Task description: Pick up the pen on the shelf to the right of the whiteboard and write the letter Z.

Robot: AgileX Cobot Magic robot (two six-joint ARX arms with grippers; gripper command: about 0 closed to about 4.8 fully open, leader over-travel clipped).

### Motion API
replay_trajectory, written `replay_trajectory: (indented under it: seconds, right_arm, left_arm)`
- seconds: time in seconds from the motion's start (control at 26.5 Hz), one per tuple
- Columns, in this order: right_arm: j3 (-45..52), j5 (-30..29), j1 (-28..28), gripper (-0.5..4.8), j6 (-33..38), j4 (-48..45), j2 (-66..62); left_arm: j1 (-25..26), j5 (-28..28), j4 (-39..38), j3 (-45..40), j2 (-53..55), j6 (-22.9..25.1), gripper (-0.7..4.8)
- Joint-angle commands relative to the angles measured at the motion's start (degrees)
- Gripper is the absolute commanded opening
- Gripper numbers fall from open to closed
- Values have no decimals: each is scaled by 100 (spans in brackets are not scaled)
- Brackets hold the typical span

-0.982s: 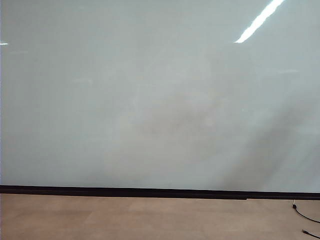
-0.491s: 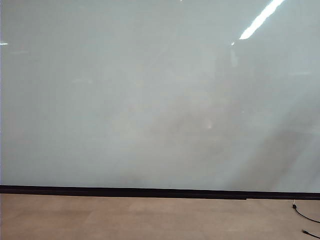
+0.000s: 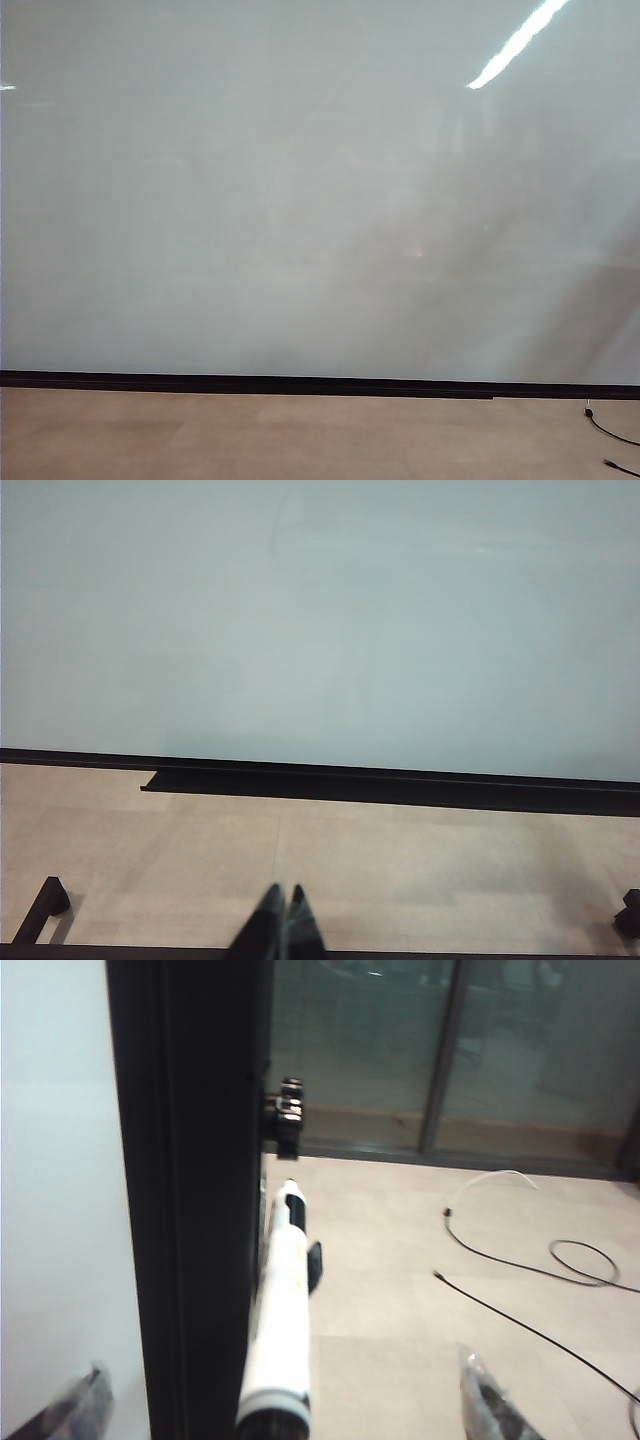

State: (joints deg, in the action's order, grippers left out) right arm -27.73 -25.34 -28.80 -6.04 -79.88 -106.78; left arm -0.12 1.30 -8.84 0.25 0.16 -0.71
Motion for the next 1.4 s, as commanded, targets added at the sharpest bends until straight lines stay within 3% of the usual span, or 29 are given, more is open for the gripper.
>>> replay_trajectory:
  seconds: [0.04, 0.45, 0.72, 0.94, 1.06, 1.32, 1.4]
  right_arm:
    - [-398, -326, -2, 467, 52, -114, -378]
    - [-654, -592, -144, 460, 164, -138, -647]
    - [-831, -957, -153, 426, 765, -140, -647]
    - [-883, -940, -155, 424, 1152, -140, -647]
    - [-890, -933, -157, 362, 1163, -140, -647]
    - [-901, -962, -153, 350, 1045, -140, -647]
    - [-929, -1110, -162, 309, 1027, -140, -649]
  left_arm:
    - [0, 0, 31, 13, 2, 26, -4]
    - [0, 0, 31, 13, 2, 26, -4]
    - [0, 0, 31, 13, 2, 26, -5]
    - [0, 0, 31, 13, 2, 26, -5]
    - [0, 0, 31, 13, 2, 26, -4]
    - [0, 0, 31, 13, 2, 26, -4]
    - [0, 0, 31, 13, 2, 26, -4]
